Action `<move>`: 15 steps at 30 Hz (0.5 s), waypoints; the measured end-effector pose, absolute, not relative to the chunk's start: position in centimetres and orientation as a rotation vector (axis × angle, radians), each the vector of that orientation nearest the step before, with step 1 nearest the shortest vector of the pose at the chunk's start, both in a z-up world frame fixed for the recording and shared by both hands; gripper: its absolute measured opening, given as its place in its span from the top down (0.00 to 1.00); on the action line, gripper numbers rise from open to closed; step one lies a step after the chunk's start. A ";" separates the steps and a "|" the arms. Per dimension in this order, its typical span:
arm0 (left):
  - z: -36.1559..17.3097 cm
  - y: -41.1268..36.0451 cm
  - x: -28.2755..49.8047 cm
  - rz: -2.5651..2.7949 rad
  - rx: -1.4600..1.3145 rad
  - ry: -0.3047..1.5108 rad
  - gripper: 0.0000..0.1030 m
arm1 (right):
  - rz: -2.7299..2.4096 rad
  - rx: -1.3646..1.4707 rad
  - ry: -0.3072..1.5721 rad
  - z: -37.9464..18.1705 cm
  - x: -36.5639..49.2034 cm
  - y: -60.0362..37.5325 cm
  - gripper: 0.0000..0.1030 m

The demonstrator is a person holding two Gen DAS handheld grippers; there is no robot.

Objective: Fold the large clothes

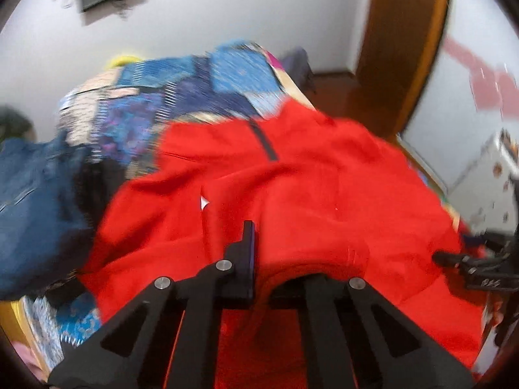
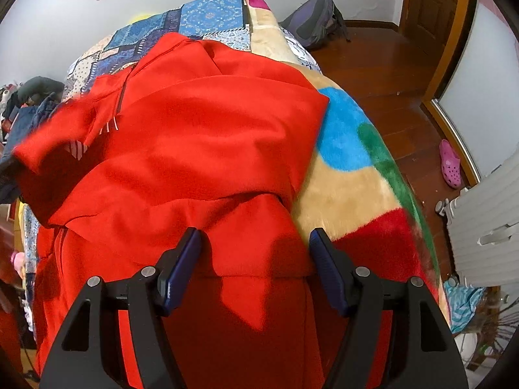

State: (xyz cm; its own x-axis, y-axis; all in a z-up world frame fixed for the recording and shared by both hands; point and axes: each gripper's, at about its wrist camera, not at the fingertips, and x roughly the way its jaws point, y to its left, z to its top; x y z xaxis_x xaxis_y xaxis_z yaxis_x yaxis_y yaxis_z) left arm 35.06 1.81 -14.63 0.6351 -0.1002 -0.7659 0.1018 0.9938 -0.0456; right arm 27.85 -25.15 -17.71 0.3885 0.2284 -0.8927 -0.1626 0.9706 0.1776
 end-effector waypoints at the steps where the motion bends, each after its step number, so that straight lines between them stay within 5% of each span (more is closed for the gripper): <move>1: -13.8 3.3 34.4 -0.094 -0.032 0.851 0.96 | 0.248 0.063 1.147 -17.8 27.9 -25.1 0.36; 8: -11.9 11.6 29.7 0.032 -0.169 0.779 0.98 | 0.237 0.052 1.146 -17.7 27.9 -24.8 0.36; 15: -18.8 14.0 26.7 0.127 -0.139 0.957 0.95 | 0.230 0.037 1.141 -17.8 27.8 -24.1 0.34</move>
State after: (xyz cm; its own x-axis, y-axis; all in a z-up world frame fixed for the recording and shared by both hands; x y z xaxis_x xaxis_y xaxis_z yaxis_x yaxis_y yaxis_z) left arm 26.69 14.01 -18.82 0.5698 0.0470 -0.8204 -0.1695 0.9836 -0.0613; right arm 27.83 -24.07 -17.78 0.3957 0.2002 -0.8963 -0.1628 0.9758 0.1461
